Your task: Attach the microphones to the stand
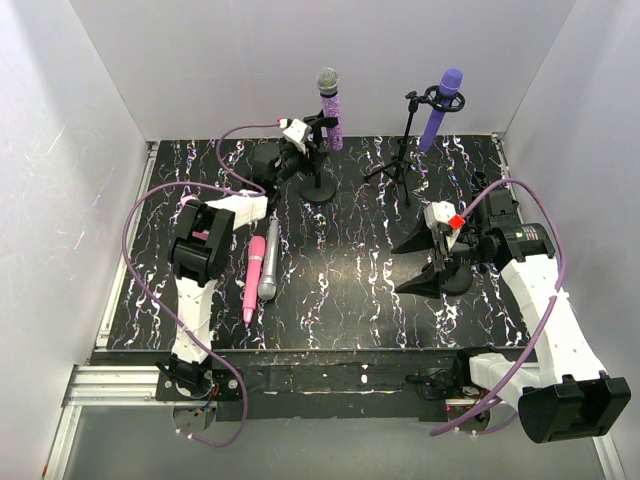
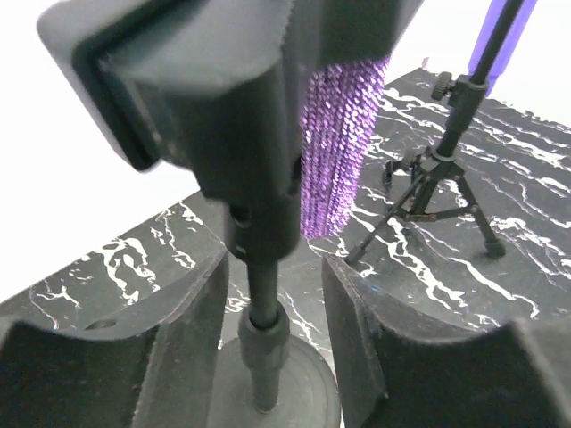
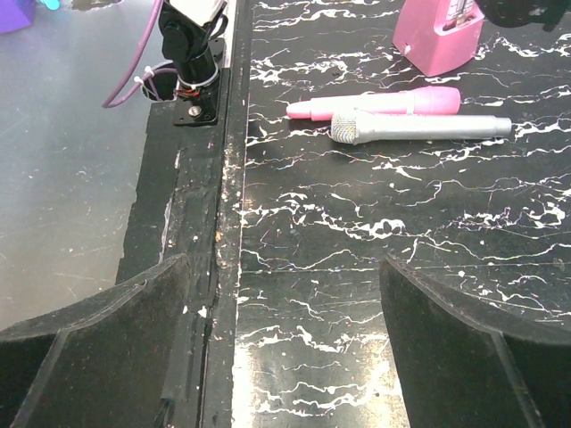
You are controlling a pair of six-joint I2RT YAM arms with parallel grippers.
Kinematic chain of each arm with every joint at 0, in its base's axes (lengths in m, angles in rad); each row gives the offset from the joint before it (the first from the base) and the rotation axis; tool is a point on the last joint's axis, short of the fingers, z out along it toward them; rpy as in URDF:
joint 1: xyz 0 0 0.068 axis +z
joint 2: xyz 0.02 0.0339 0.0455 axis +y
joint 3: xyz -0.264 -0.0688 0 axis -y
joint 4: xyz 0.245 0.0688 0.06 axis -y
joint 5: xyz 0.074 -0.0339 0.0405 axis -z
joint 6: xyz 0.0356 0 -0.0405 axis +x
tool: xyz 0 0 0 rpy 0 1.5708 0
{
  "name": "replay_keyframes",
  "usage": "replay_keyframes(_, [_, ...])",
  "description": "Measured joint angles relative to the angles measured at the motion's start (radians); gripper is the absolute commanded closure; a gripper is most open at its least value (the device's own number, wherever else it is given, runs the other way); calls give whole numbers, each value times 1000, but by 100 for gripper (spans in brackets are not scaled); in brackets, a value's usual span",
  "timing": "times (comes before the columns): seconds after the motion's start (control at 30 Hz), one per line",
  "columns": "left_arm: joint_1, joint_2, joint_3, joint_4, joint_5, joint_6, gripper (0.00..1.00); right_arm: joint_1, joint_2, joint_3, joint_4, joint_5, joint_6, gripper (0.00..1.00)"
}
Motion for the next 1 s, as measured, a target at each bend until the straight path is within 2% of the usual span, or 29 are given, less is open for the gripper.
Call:
replay_keyframes(0.1, [1,-28,-63,24,11,-3,17,-6,-1,-2,0,0,0,7])
replay_keyframes(0.2, [1,-64,-122,26,21,-10,6,-13,-5,-6,1,0,0,7])
replay_keyframes(0.4, [1,-186,-244,8,14,-9,2,-28,-20,-18,2,1,1,7])
replay_keyframes(0.73, [14,-537,-554,-21,-36,-19,2,-38,-46,-26,-31,44,-27,7])
replay_keyframes(0.87, [22,-696,-643,-129,-37,-25,2,-42,-48,-10,-92,77,-67,7])
replay_keyframes(1.0, [30,-861,-668,-294,-31,-36,2,-44,-72,15,-154,119,-101,6])
